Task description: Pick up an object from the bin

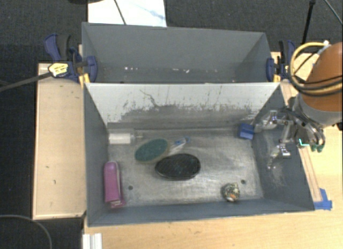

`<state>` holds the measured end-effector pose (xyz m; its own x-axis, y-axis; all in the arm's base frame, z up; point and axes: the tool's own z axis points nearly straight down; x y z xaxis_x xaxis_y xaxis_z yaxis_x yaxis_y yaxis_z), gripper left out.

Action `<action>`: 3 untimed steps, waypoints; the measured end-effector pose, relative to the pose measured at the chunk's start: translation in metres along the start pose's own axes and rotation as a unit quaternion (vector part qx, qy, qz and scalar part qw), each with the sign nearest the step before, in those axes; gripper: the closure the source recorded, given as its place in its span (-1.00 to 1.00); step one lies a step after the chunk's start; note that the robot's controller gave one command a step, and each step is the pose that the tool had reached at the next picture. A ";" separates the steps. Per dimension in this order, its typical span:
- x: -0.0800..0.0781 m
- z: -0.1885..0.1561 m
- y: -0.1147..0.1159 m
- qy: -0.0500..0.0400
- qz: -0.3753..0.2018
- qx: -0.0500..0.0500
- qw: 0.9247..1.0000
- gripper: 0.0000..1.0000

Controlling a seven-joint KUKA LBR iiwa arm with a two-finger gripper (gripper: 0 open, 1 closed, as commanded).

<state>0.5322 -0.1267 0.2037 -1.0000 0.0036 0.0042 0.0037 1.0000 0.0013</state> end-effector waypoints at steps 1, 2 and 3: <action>-0.060 0.060 0.059 -0.004 0.143 -0.001 0.990 -1.00; -0.024 0.010 0.123 -0.004 0.120 -0.001 0.993 -1.00; -0.031 0.127 0.173 -0.002 0.135 0.000 0.991 -1.00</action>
Offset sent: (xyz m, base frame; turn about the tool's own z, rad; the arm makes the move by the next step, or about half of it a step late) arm 0.0591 0.0558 -0.0586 0.2911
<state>0.5636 0.0463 0.0768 -0.9628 0.2703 0.0004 0.2703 0.9628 0.0004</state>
